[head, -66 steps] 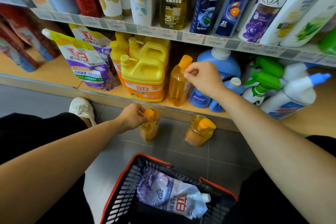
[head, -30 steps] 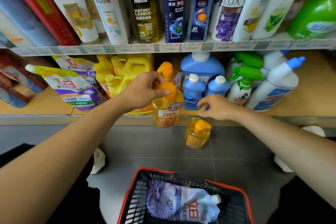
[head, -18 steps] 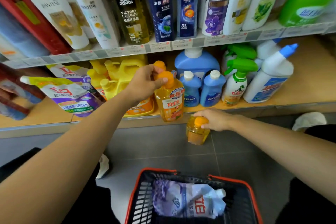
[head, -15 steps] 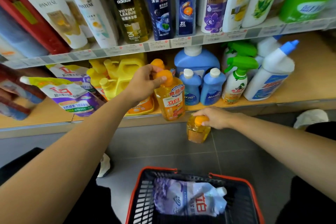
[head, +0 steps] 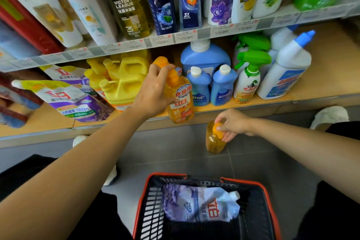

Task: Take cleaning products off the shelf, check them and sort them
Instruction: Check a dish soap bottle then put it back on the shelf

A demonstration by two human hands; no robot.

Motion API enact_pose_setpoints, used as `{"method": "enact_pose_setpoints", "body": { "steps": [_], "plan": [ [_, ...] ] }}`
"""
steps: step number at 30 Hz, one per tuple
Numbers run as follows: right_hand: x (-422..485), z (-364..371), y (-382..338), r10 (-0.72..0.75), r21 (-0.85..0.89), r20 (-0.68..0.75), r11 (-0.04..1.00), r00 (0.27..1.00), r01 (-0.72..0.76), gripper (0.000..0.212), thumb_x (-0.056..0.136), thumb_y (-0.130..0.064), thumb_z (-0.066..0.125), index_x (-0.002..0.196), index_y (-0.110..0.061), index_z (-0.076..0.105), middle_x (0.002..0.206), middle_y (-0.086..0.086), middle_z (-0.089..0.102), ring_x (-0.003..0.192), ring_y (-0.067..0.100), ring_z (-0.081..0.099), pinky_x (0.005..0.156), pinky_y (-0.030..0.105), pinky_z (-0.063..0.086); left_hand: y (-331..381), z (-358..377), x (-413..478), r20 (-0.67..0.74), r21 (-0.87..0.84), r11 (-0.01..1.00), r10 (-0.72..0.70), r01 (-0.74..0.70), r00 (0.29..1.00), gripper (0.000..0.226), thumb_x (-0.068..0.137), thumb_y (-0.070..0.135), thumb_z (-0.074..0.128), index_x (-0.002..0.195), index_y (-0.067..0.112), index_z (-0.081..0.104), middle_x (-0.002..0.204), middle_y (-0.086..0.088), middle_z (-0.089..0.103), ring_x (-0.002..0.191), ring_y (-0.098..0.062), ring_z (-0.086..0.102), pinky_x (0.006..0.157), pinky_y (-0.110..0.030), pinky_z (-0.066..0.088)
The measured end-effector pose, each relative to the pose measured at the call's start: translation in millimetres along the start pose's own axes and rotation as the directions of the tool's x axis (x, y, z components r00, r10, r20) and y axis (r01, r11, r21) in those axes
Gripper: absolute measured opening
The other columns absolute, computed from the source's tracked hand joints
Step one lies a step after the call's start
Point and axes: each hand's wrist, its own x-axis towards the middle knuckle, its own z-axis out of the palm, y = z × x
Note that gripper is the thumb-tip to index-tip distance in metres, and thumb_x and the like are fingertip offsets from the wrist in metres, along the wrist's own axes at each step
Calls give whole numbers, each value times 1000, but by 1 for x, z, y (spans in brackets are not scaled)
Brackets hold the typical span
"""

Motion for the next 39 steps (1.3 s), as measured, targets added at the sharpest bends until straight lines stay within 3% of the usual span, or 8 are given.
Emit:
{"method": "enact_pose_setpoints", "body": {
  "steps": [3,6,10,16,24,28,33,39],
  "plan": [
    [-7,11,4,50,76,-5,996,999,-50,14,102,-13,54,113,-5,51,73,22,73,69,31,75,58,37,62,-5,-1,2,-10,66,996,65,-65,998,100,66,27,95,148,19,38,130,-13,42,111,-26,52,83,-37,58],
    [-8,9,5,-50,-149,-50,988,998,42,12,100,-20,60,101,-8,58,72,14,74,64,24,75,55,32,60,-7,-1,3,-20,140,987,84,-80,996,99,69,28,94,150,17,37,131,-15,43,112,-28,52,79,-37,58],
    [-14,-6,-1,-301,-524,52,804,952,283,27,84,-26,79,109,-25,68,98,-4,65,83,14,64,74,30,55,-8,1,8,-38,175,984,48,-41,998,100,70,26,93,151,20,34,135,-16,42,112,-32,55,72,-36,57],
    [-14,10,-2,-333,-713,176,606,926,353,42,79,-26,83,118,-29,67,111,-7,56,108,15,53,94,36,47,-12,1,19,-50,198,980,25,-15,998,103,71,24,92,154,19,32,138,-16,43,108,-32,58,69,-34,53],
    [-16,16,-5,-364,-739,102,595,926,316,22,90,-34,72,108,-21,67,97,-9,48,94,15,48,83,33,43,-22,5,27,-36,246,969,36,-26,999,97,73,18,91,153,15,35,140,-18,45,114,-35,58,78,-41,55],
    [-25,14,-13,-415,-739,85,584,906,337,19,92,-37,68,99,-20,67,92,-9,47,89,14,48,77,30,37,-30,5,23,-110,509,860,84,-16,990,97,76,43,85,155,21,33,145,-13,51,119,-34,55,88,-47,44],
    [-42,4,-51,-524,-721,82,557,848,413,21,92,-38,67,98,-19,69,95,-6,53,89,16,53,77,35,46,-37,4,13,-144,494,870,89,-6,985,95,83,55,74,159,22,28,157,-7,44,129,-31,51,99,-47,42],
    [-57,-11,-108,-664,-715,33,506,747,482,21,89,-36,69,84,-16,69,77,-6,48,79,21,54,69,39,43,-44,-14,-11,-301,415,910,154,-17,941,46,88,42,69,124,14,66,119,-8,67,108,-33,60,85,-45,44]
  ]
}}
